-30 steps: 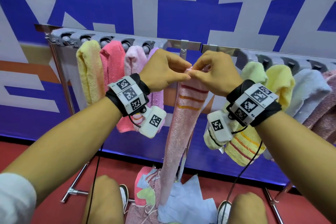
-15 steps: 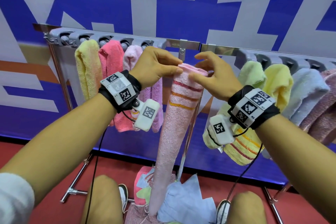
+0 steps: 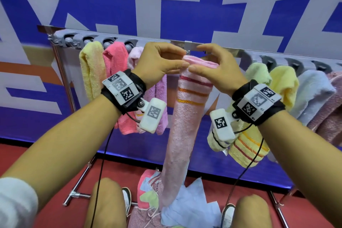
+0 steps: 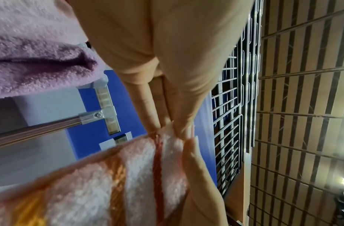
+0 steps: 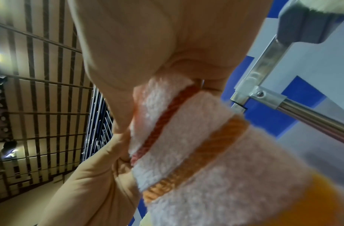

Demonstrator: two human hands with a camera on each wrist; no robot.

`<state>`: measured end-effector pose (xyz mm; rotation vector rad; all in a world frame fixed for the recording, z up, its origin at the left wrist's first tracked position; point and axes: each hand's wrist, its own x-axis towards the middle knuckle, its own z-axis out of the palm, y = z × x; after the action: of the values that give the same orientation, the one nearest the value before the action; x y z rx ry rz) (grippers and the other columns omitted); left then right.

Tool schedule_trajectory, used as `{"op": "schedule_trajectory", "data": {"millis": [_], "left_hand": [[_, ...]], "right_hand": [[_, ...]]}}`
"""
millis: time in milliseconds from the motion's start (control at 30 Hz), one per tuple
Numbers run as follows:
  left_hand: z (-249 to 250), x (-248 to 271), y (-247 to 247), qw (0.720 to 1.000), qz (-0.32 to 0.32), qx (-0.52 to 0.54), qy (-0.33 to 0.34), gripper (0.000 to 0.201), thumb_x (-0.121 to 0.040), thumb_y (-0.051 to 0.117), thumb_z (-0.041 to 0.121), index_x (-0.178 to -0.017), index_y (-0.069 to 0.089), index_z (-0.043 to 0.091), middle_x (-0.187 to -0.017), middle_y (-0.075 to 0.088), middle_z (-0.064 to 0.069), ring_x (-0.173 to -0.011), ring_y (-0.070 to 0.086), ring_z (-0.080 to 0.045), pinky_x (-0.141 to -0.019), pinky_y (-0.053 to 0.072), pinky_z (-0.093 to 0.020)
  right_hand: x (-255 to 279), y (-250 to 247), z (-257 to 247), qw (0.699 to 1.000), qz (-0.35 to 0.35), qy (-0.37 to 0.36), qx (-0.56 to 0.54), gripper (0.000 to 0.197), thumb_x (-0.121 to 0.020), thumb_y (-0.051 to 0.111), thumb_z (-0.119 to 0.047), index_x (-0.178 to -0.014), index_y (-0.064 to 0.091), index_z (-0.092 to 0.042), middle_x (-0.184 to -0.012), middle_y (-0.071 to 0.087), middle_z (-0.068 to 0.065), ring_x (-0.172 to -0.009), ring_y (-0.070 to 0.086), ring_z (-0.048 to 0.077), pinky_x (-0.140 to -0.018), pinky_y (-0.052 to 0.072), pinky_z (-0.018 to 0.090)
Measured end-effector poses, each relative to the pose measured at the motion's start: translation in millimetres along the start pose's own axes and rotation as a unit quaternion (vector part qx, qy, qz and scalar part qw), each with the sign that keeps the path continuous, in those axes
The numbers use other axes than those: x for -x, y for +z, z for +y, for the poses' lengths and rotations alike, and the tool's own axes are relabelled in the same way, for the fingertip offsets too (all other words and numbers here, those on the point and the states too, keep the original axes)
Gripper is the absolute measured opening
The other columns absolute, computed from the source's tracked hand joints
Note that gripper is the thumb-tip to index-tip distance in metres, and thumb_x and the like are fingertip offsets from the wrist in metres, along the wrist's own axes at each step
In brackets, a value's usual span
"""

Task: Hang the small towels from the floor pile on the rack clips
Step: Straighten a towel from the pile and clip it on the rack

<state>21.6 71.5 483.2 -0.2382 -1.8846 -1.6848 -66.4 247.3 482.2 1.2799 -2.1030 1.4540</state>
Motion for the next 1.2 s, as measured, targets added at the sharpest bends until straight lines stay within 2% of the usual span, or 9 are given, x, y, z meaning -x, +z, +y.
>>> {"op": "schedule_trajectory", "data": {"millis": [167,333,433,633,767,900,1033,1133,1200], "left_hand": [[-3.4,-0.6,1.0,1.000,0.013,0.021,-0.008,0.024,-0.074,0.077,-0.006,-0.091,0.067,0.008,-0.078,0.074,0.001,-0.077,0.071,-0.012,-0.064,0.057,-0.025],[-26.3,8.0,8.7,0.997,-0.041,0.057,-0.034,0.043,-0.075,0.079,-0.003,-0.111,0.062,0.012,-0.091,0.074,-0.007,-0.087,0.071,-0.021,-0.077,0.060,-0.037],[-53.3,24.9,24.2,0.989,-0.116,0.017,-0.093,0.039,-0.075,0.079,-0.002,-0.111,0.066,0.000,-0.103,0.073,-0.014,-0.093,0.070,-0.023,-0.083,0.057,-0.036],[-100.4,60.0,25.6,0.960,-0.206,-0.045,-0.184,0.020,-0.071,0.083,0.011,-0.082,0.069,0.001,-0.072,0.068,0.002,-0.063,0.058,-0.006,-0.060,0.049,-0.020],[-88.2,61.6,-1.8,0.967,-0.164,-0.062,-0.184,0.026,-0.080,0.072,0.015,-0.078,0.059,-0.007,-0.051,0.049,0.007,-0.043,0.037,-0.002,-0.041,0.030,-0.014],[-44.6,35.0,-46.0,0.978,-0.137,-0.074,-0.138,0.041,-0.070,0.078,0.041,-0.073,0.061,0.003,-0.055,0.055,0.005,-0.049,0.043,-0.004,-0.047,0.036,-0.015],[-12.1,23.1,-43.5,0.958,-0.199,-0.129,-0.160,0.072,-0.070,0.080,0.049,-0.091,0.059,-0.017,-0.080,0.051,-0.015,-0.071,0.040,-0.025,-0.061,0.033,-0.030],[0.1,18.3,-23.2,0.951,-0.212,-0.136,-0.177,0.034,-0.086,0.070,0.033,-0.065,0.061,0.007,-0.061,0.039,-0.006,-0.055,0.033,-0.017,-0.050,0.028,-0.025],[0.5,18.3,-14.4,0.951,-0.208,-0.141,-0.178,0.035,-0.090,0.067,0.027,-0.058,0.056,0.017,-0.055,0.033,-0.002,-0.048,0.028,-0.013,-0.045,0.024,-0.022]], "right_hand": [[-7.7,1.8,-19.6,0.999,-0.036,-0.027,-0.001,0.011,-0.085,0.076,-0.027,-0.089,0.075,-0.016,-0.081,0.072,-0.004,-0.073,0.064,0.002,-0.071,0.053,0.024],[-13.1,-0.8,-31.5,0.999,0.005,-0.047,0.001,0.017,-0.086,0.075,-0.025,-0.085,0.072,-0.008,-0.075,0.069,-0.004,-0.066,0.061,0.001,-0.064,0.050,0.019],[-18.4,-9.9,-40.6,0.997,0.050,-0.056,0.011,0.019,-0.085,0.076,-0.029,-0.082,0.072,-0.011,-0.074,0.068,-0.006,-0.066,0.061,0.001,-0.065,0.050,0.020],[-26.3,-59.3,-37.1,0.986,0.155,-0.034,0.045,0.017,-0.082,0.076,-0.034,-0.081,0.072,-0.017,-0.075,0.069,-0.008,-0.068,0.062,0.003,-0.066,0.052,0.021],[-21.3,-88.0,-13.0,0.972,0.216,0.014,0.094,0.009,-0.079,0.073,-0.035,-0.074,0.069,-0.029,-0.073,0.066,-0.012,-0.066,0.060,0.000,-0.065,0.050,0.021],[-3.0,-94.0,19.5,0.958,0.120,0.138,0.222,0.014,-0.085,0.069,-0.034,-0.090,0.071,-0.021,-0.083,0.064,0.000,-0.080,0.059,0.014,-0.074,0.046,0.026],[13.5,-57.1,18.1,0.940,0.050,0.145,0.303,0.023,-0.085,0.067,-0.026,-0.102,0.071,-0.012,-0.101,0.070,0.007,-0.096,0.063,0.024,-0.084,0.046,0.030],[21.0,-14.6,-0.9,0.978,0.011,0.130,0.164,0.027,-0.078,0.066,-0.013,-0.105,0.068,-0.016,-0.106,0.069,0.002,-0.102,0.063,0.019,-0.090,0.049,0.028],[28.1,12.5,-18.8,0.986,-0.056,0.153,-0.038,0.038,-0.067,0.060,-0.010,-0.103,0.065,-0.016,-0.100,0.068,0.000,-0.099,0.063,0.017,-0.082,0.047,0.025]]}}
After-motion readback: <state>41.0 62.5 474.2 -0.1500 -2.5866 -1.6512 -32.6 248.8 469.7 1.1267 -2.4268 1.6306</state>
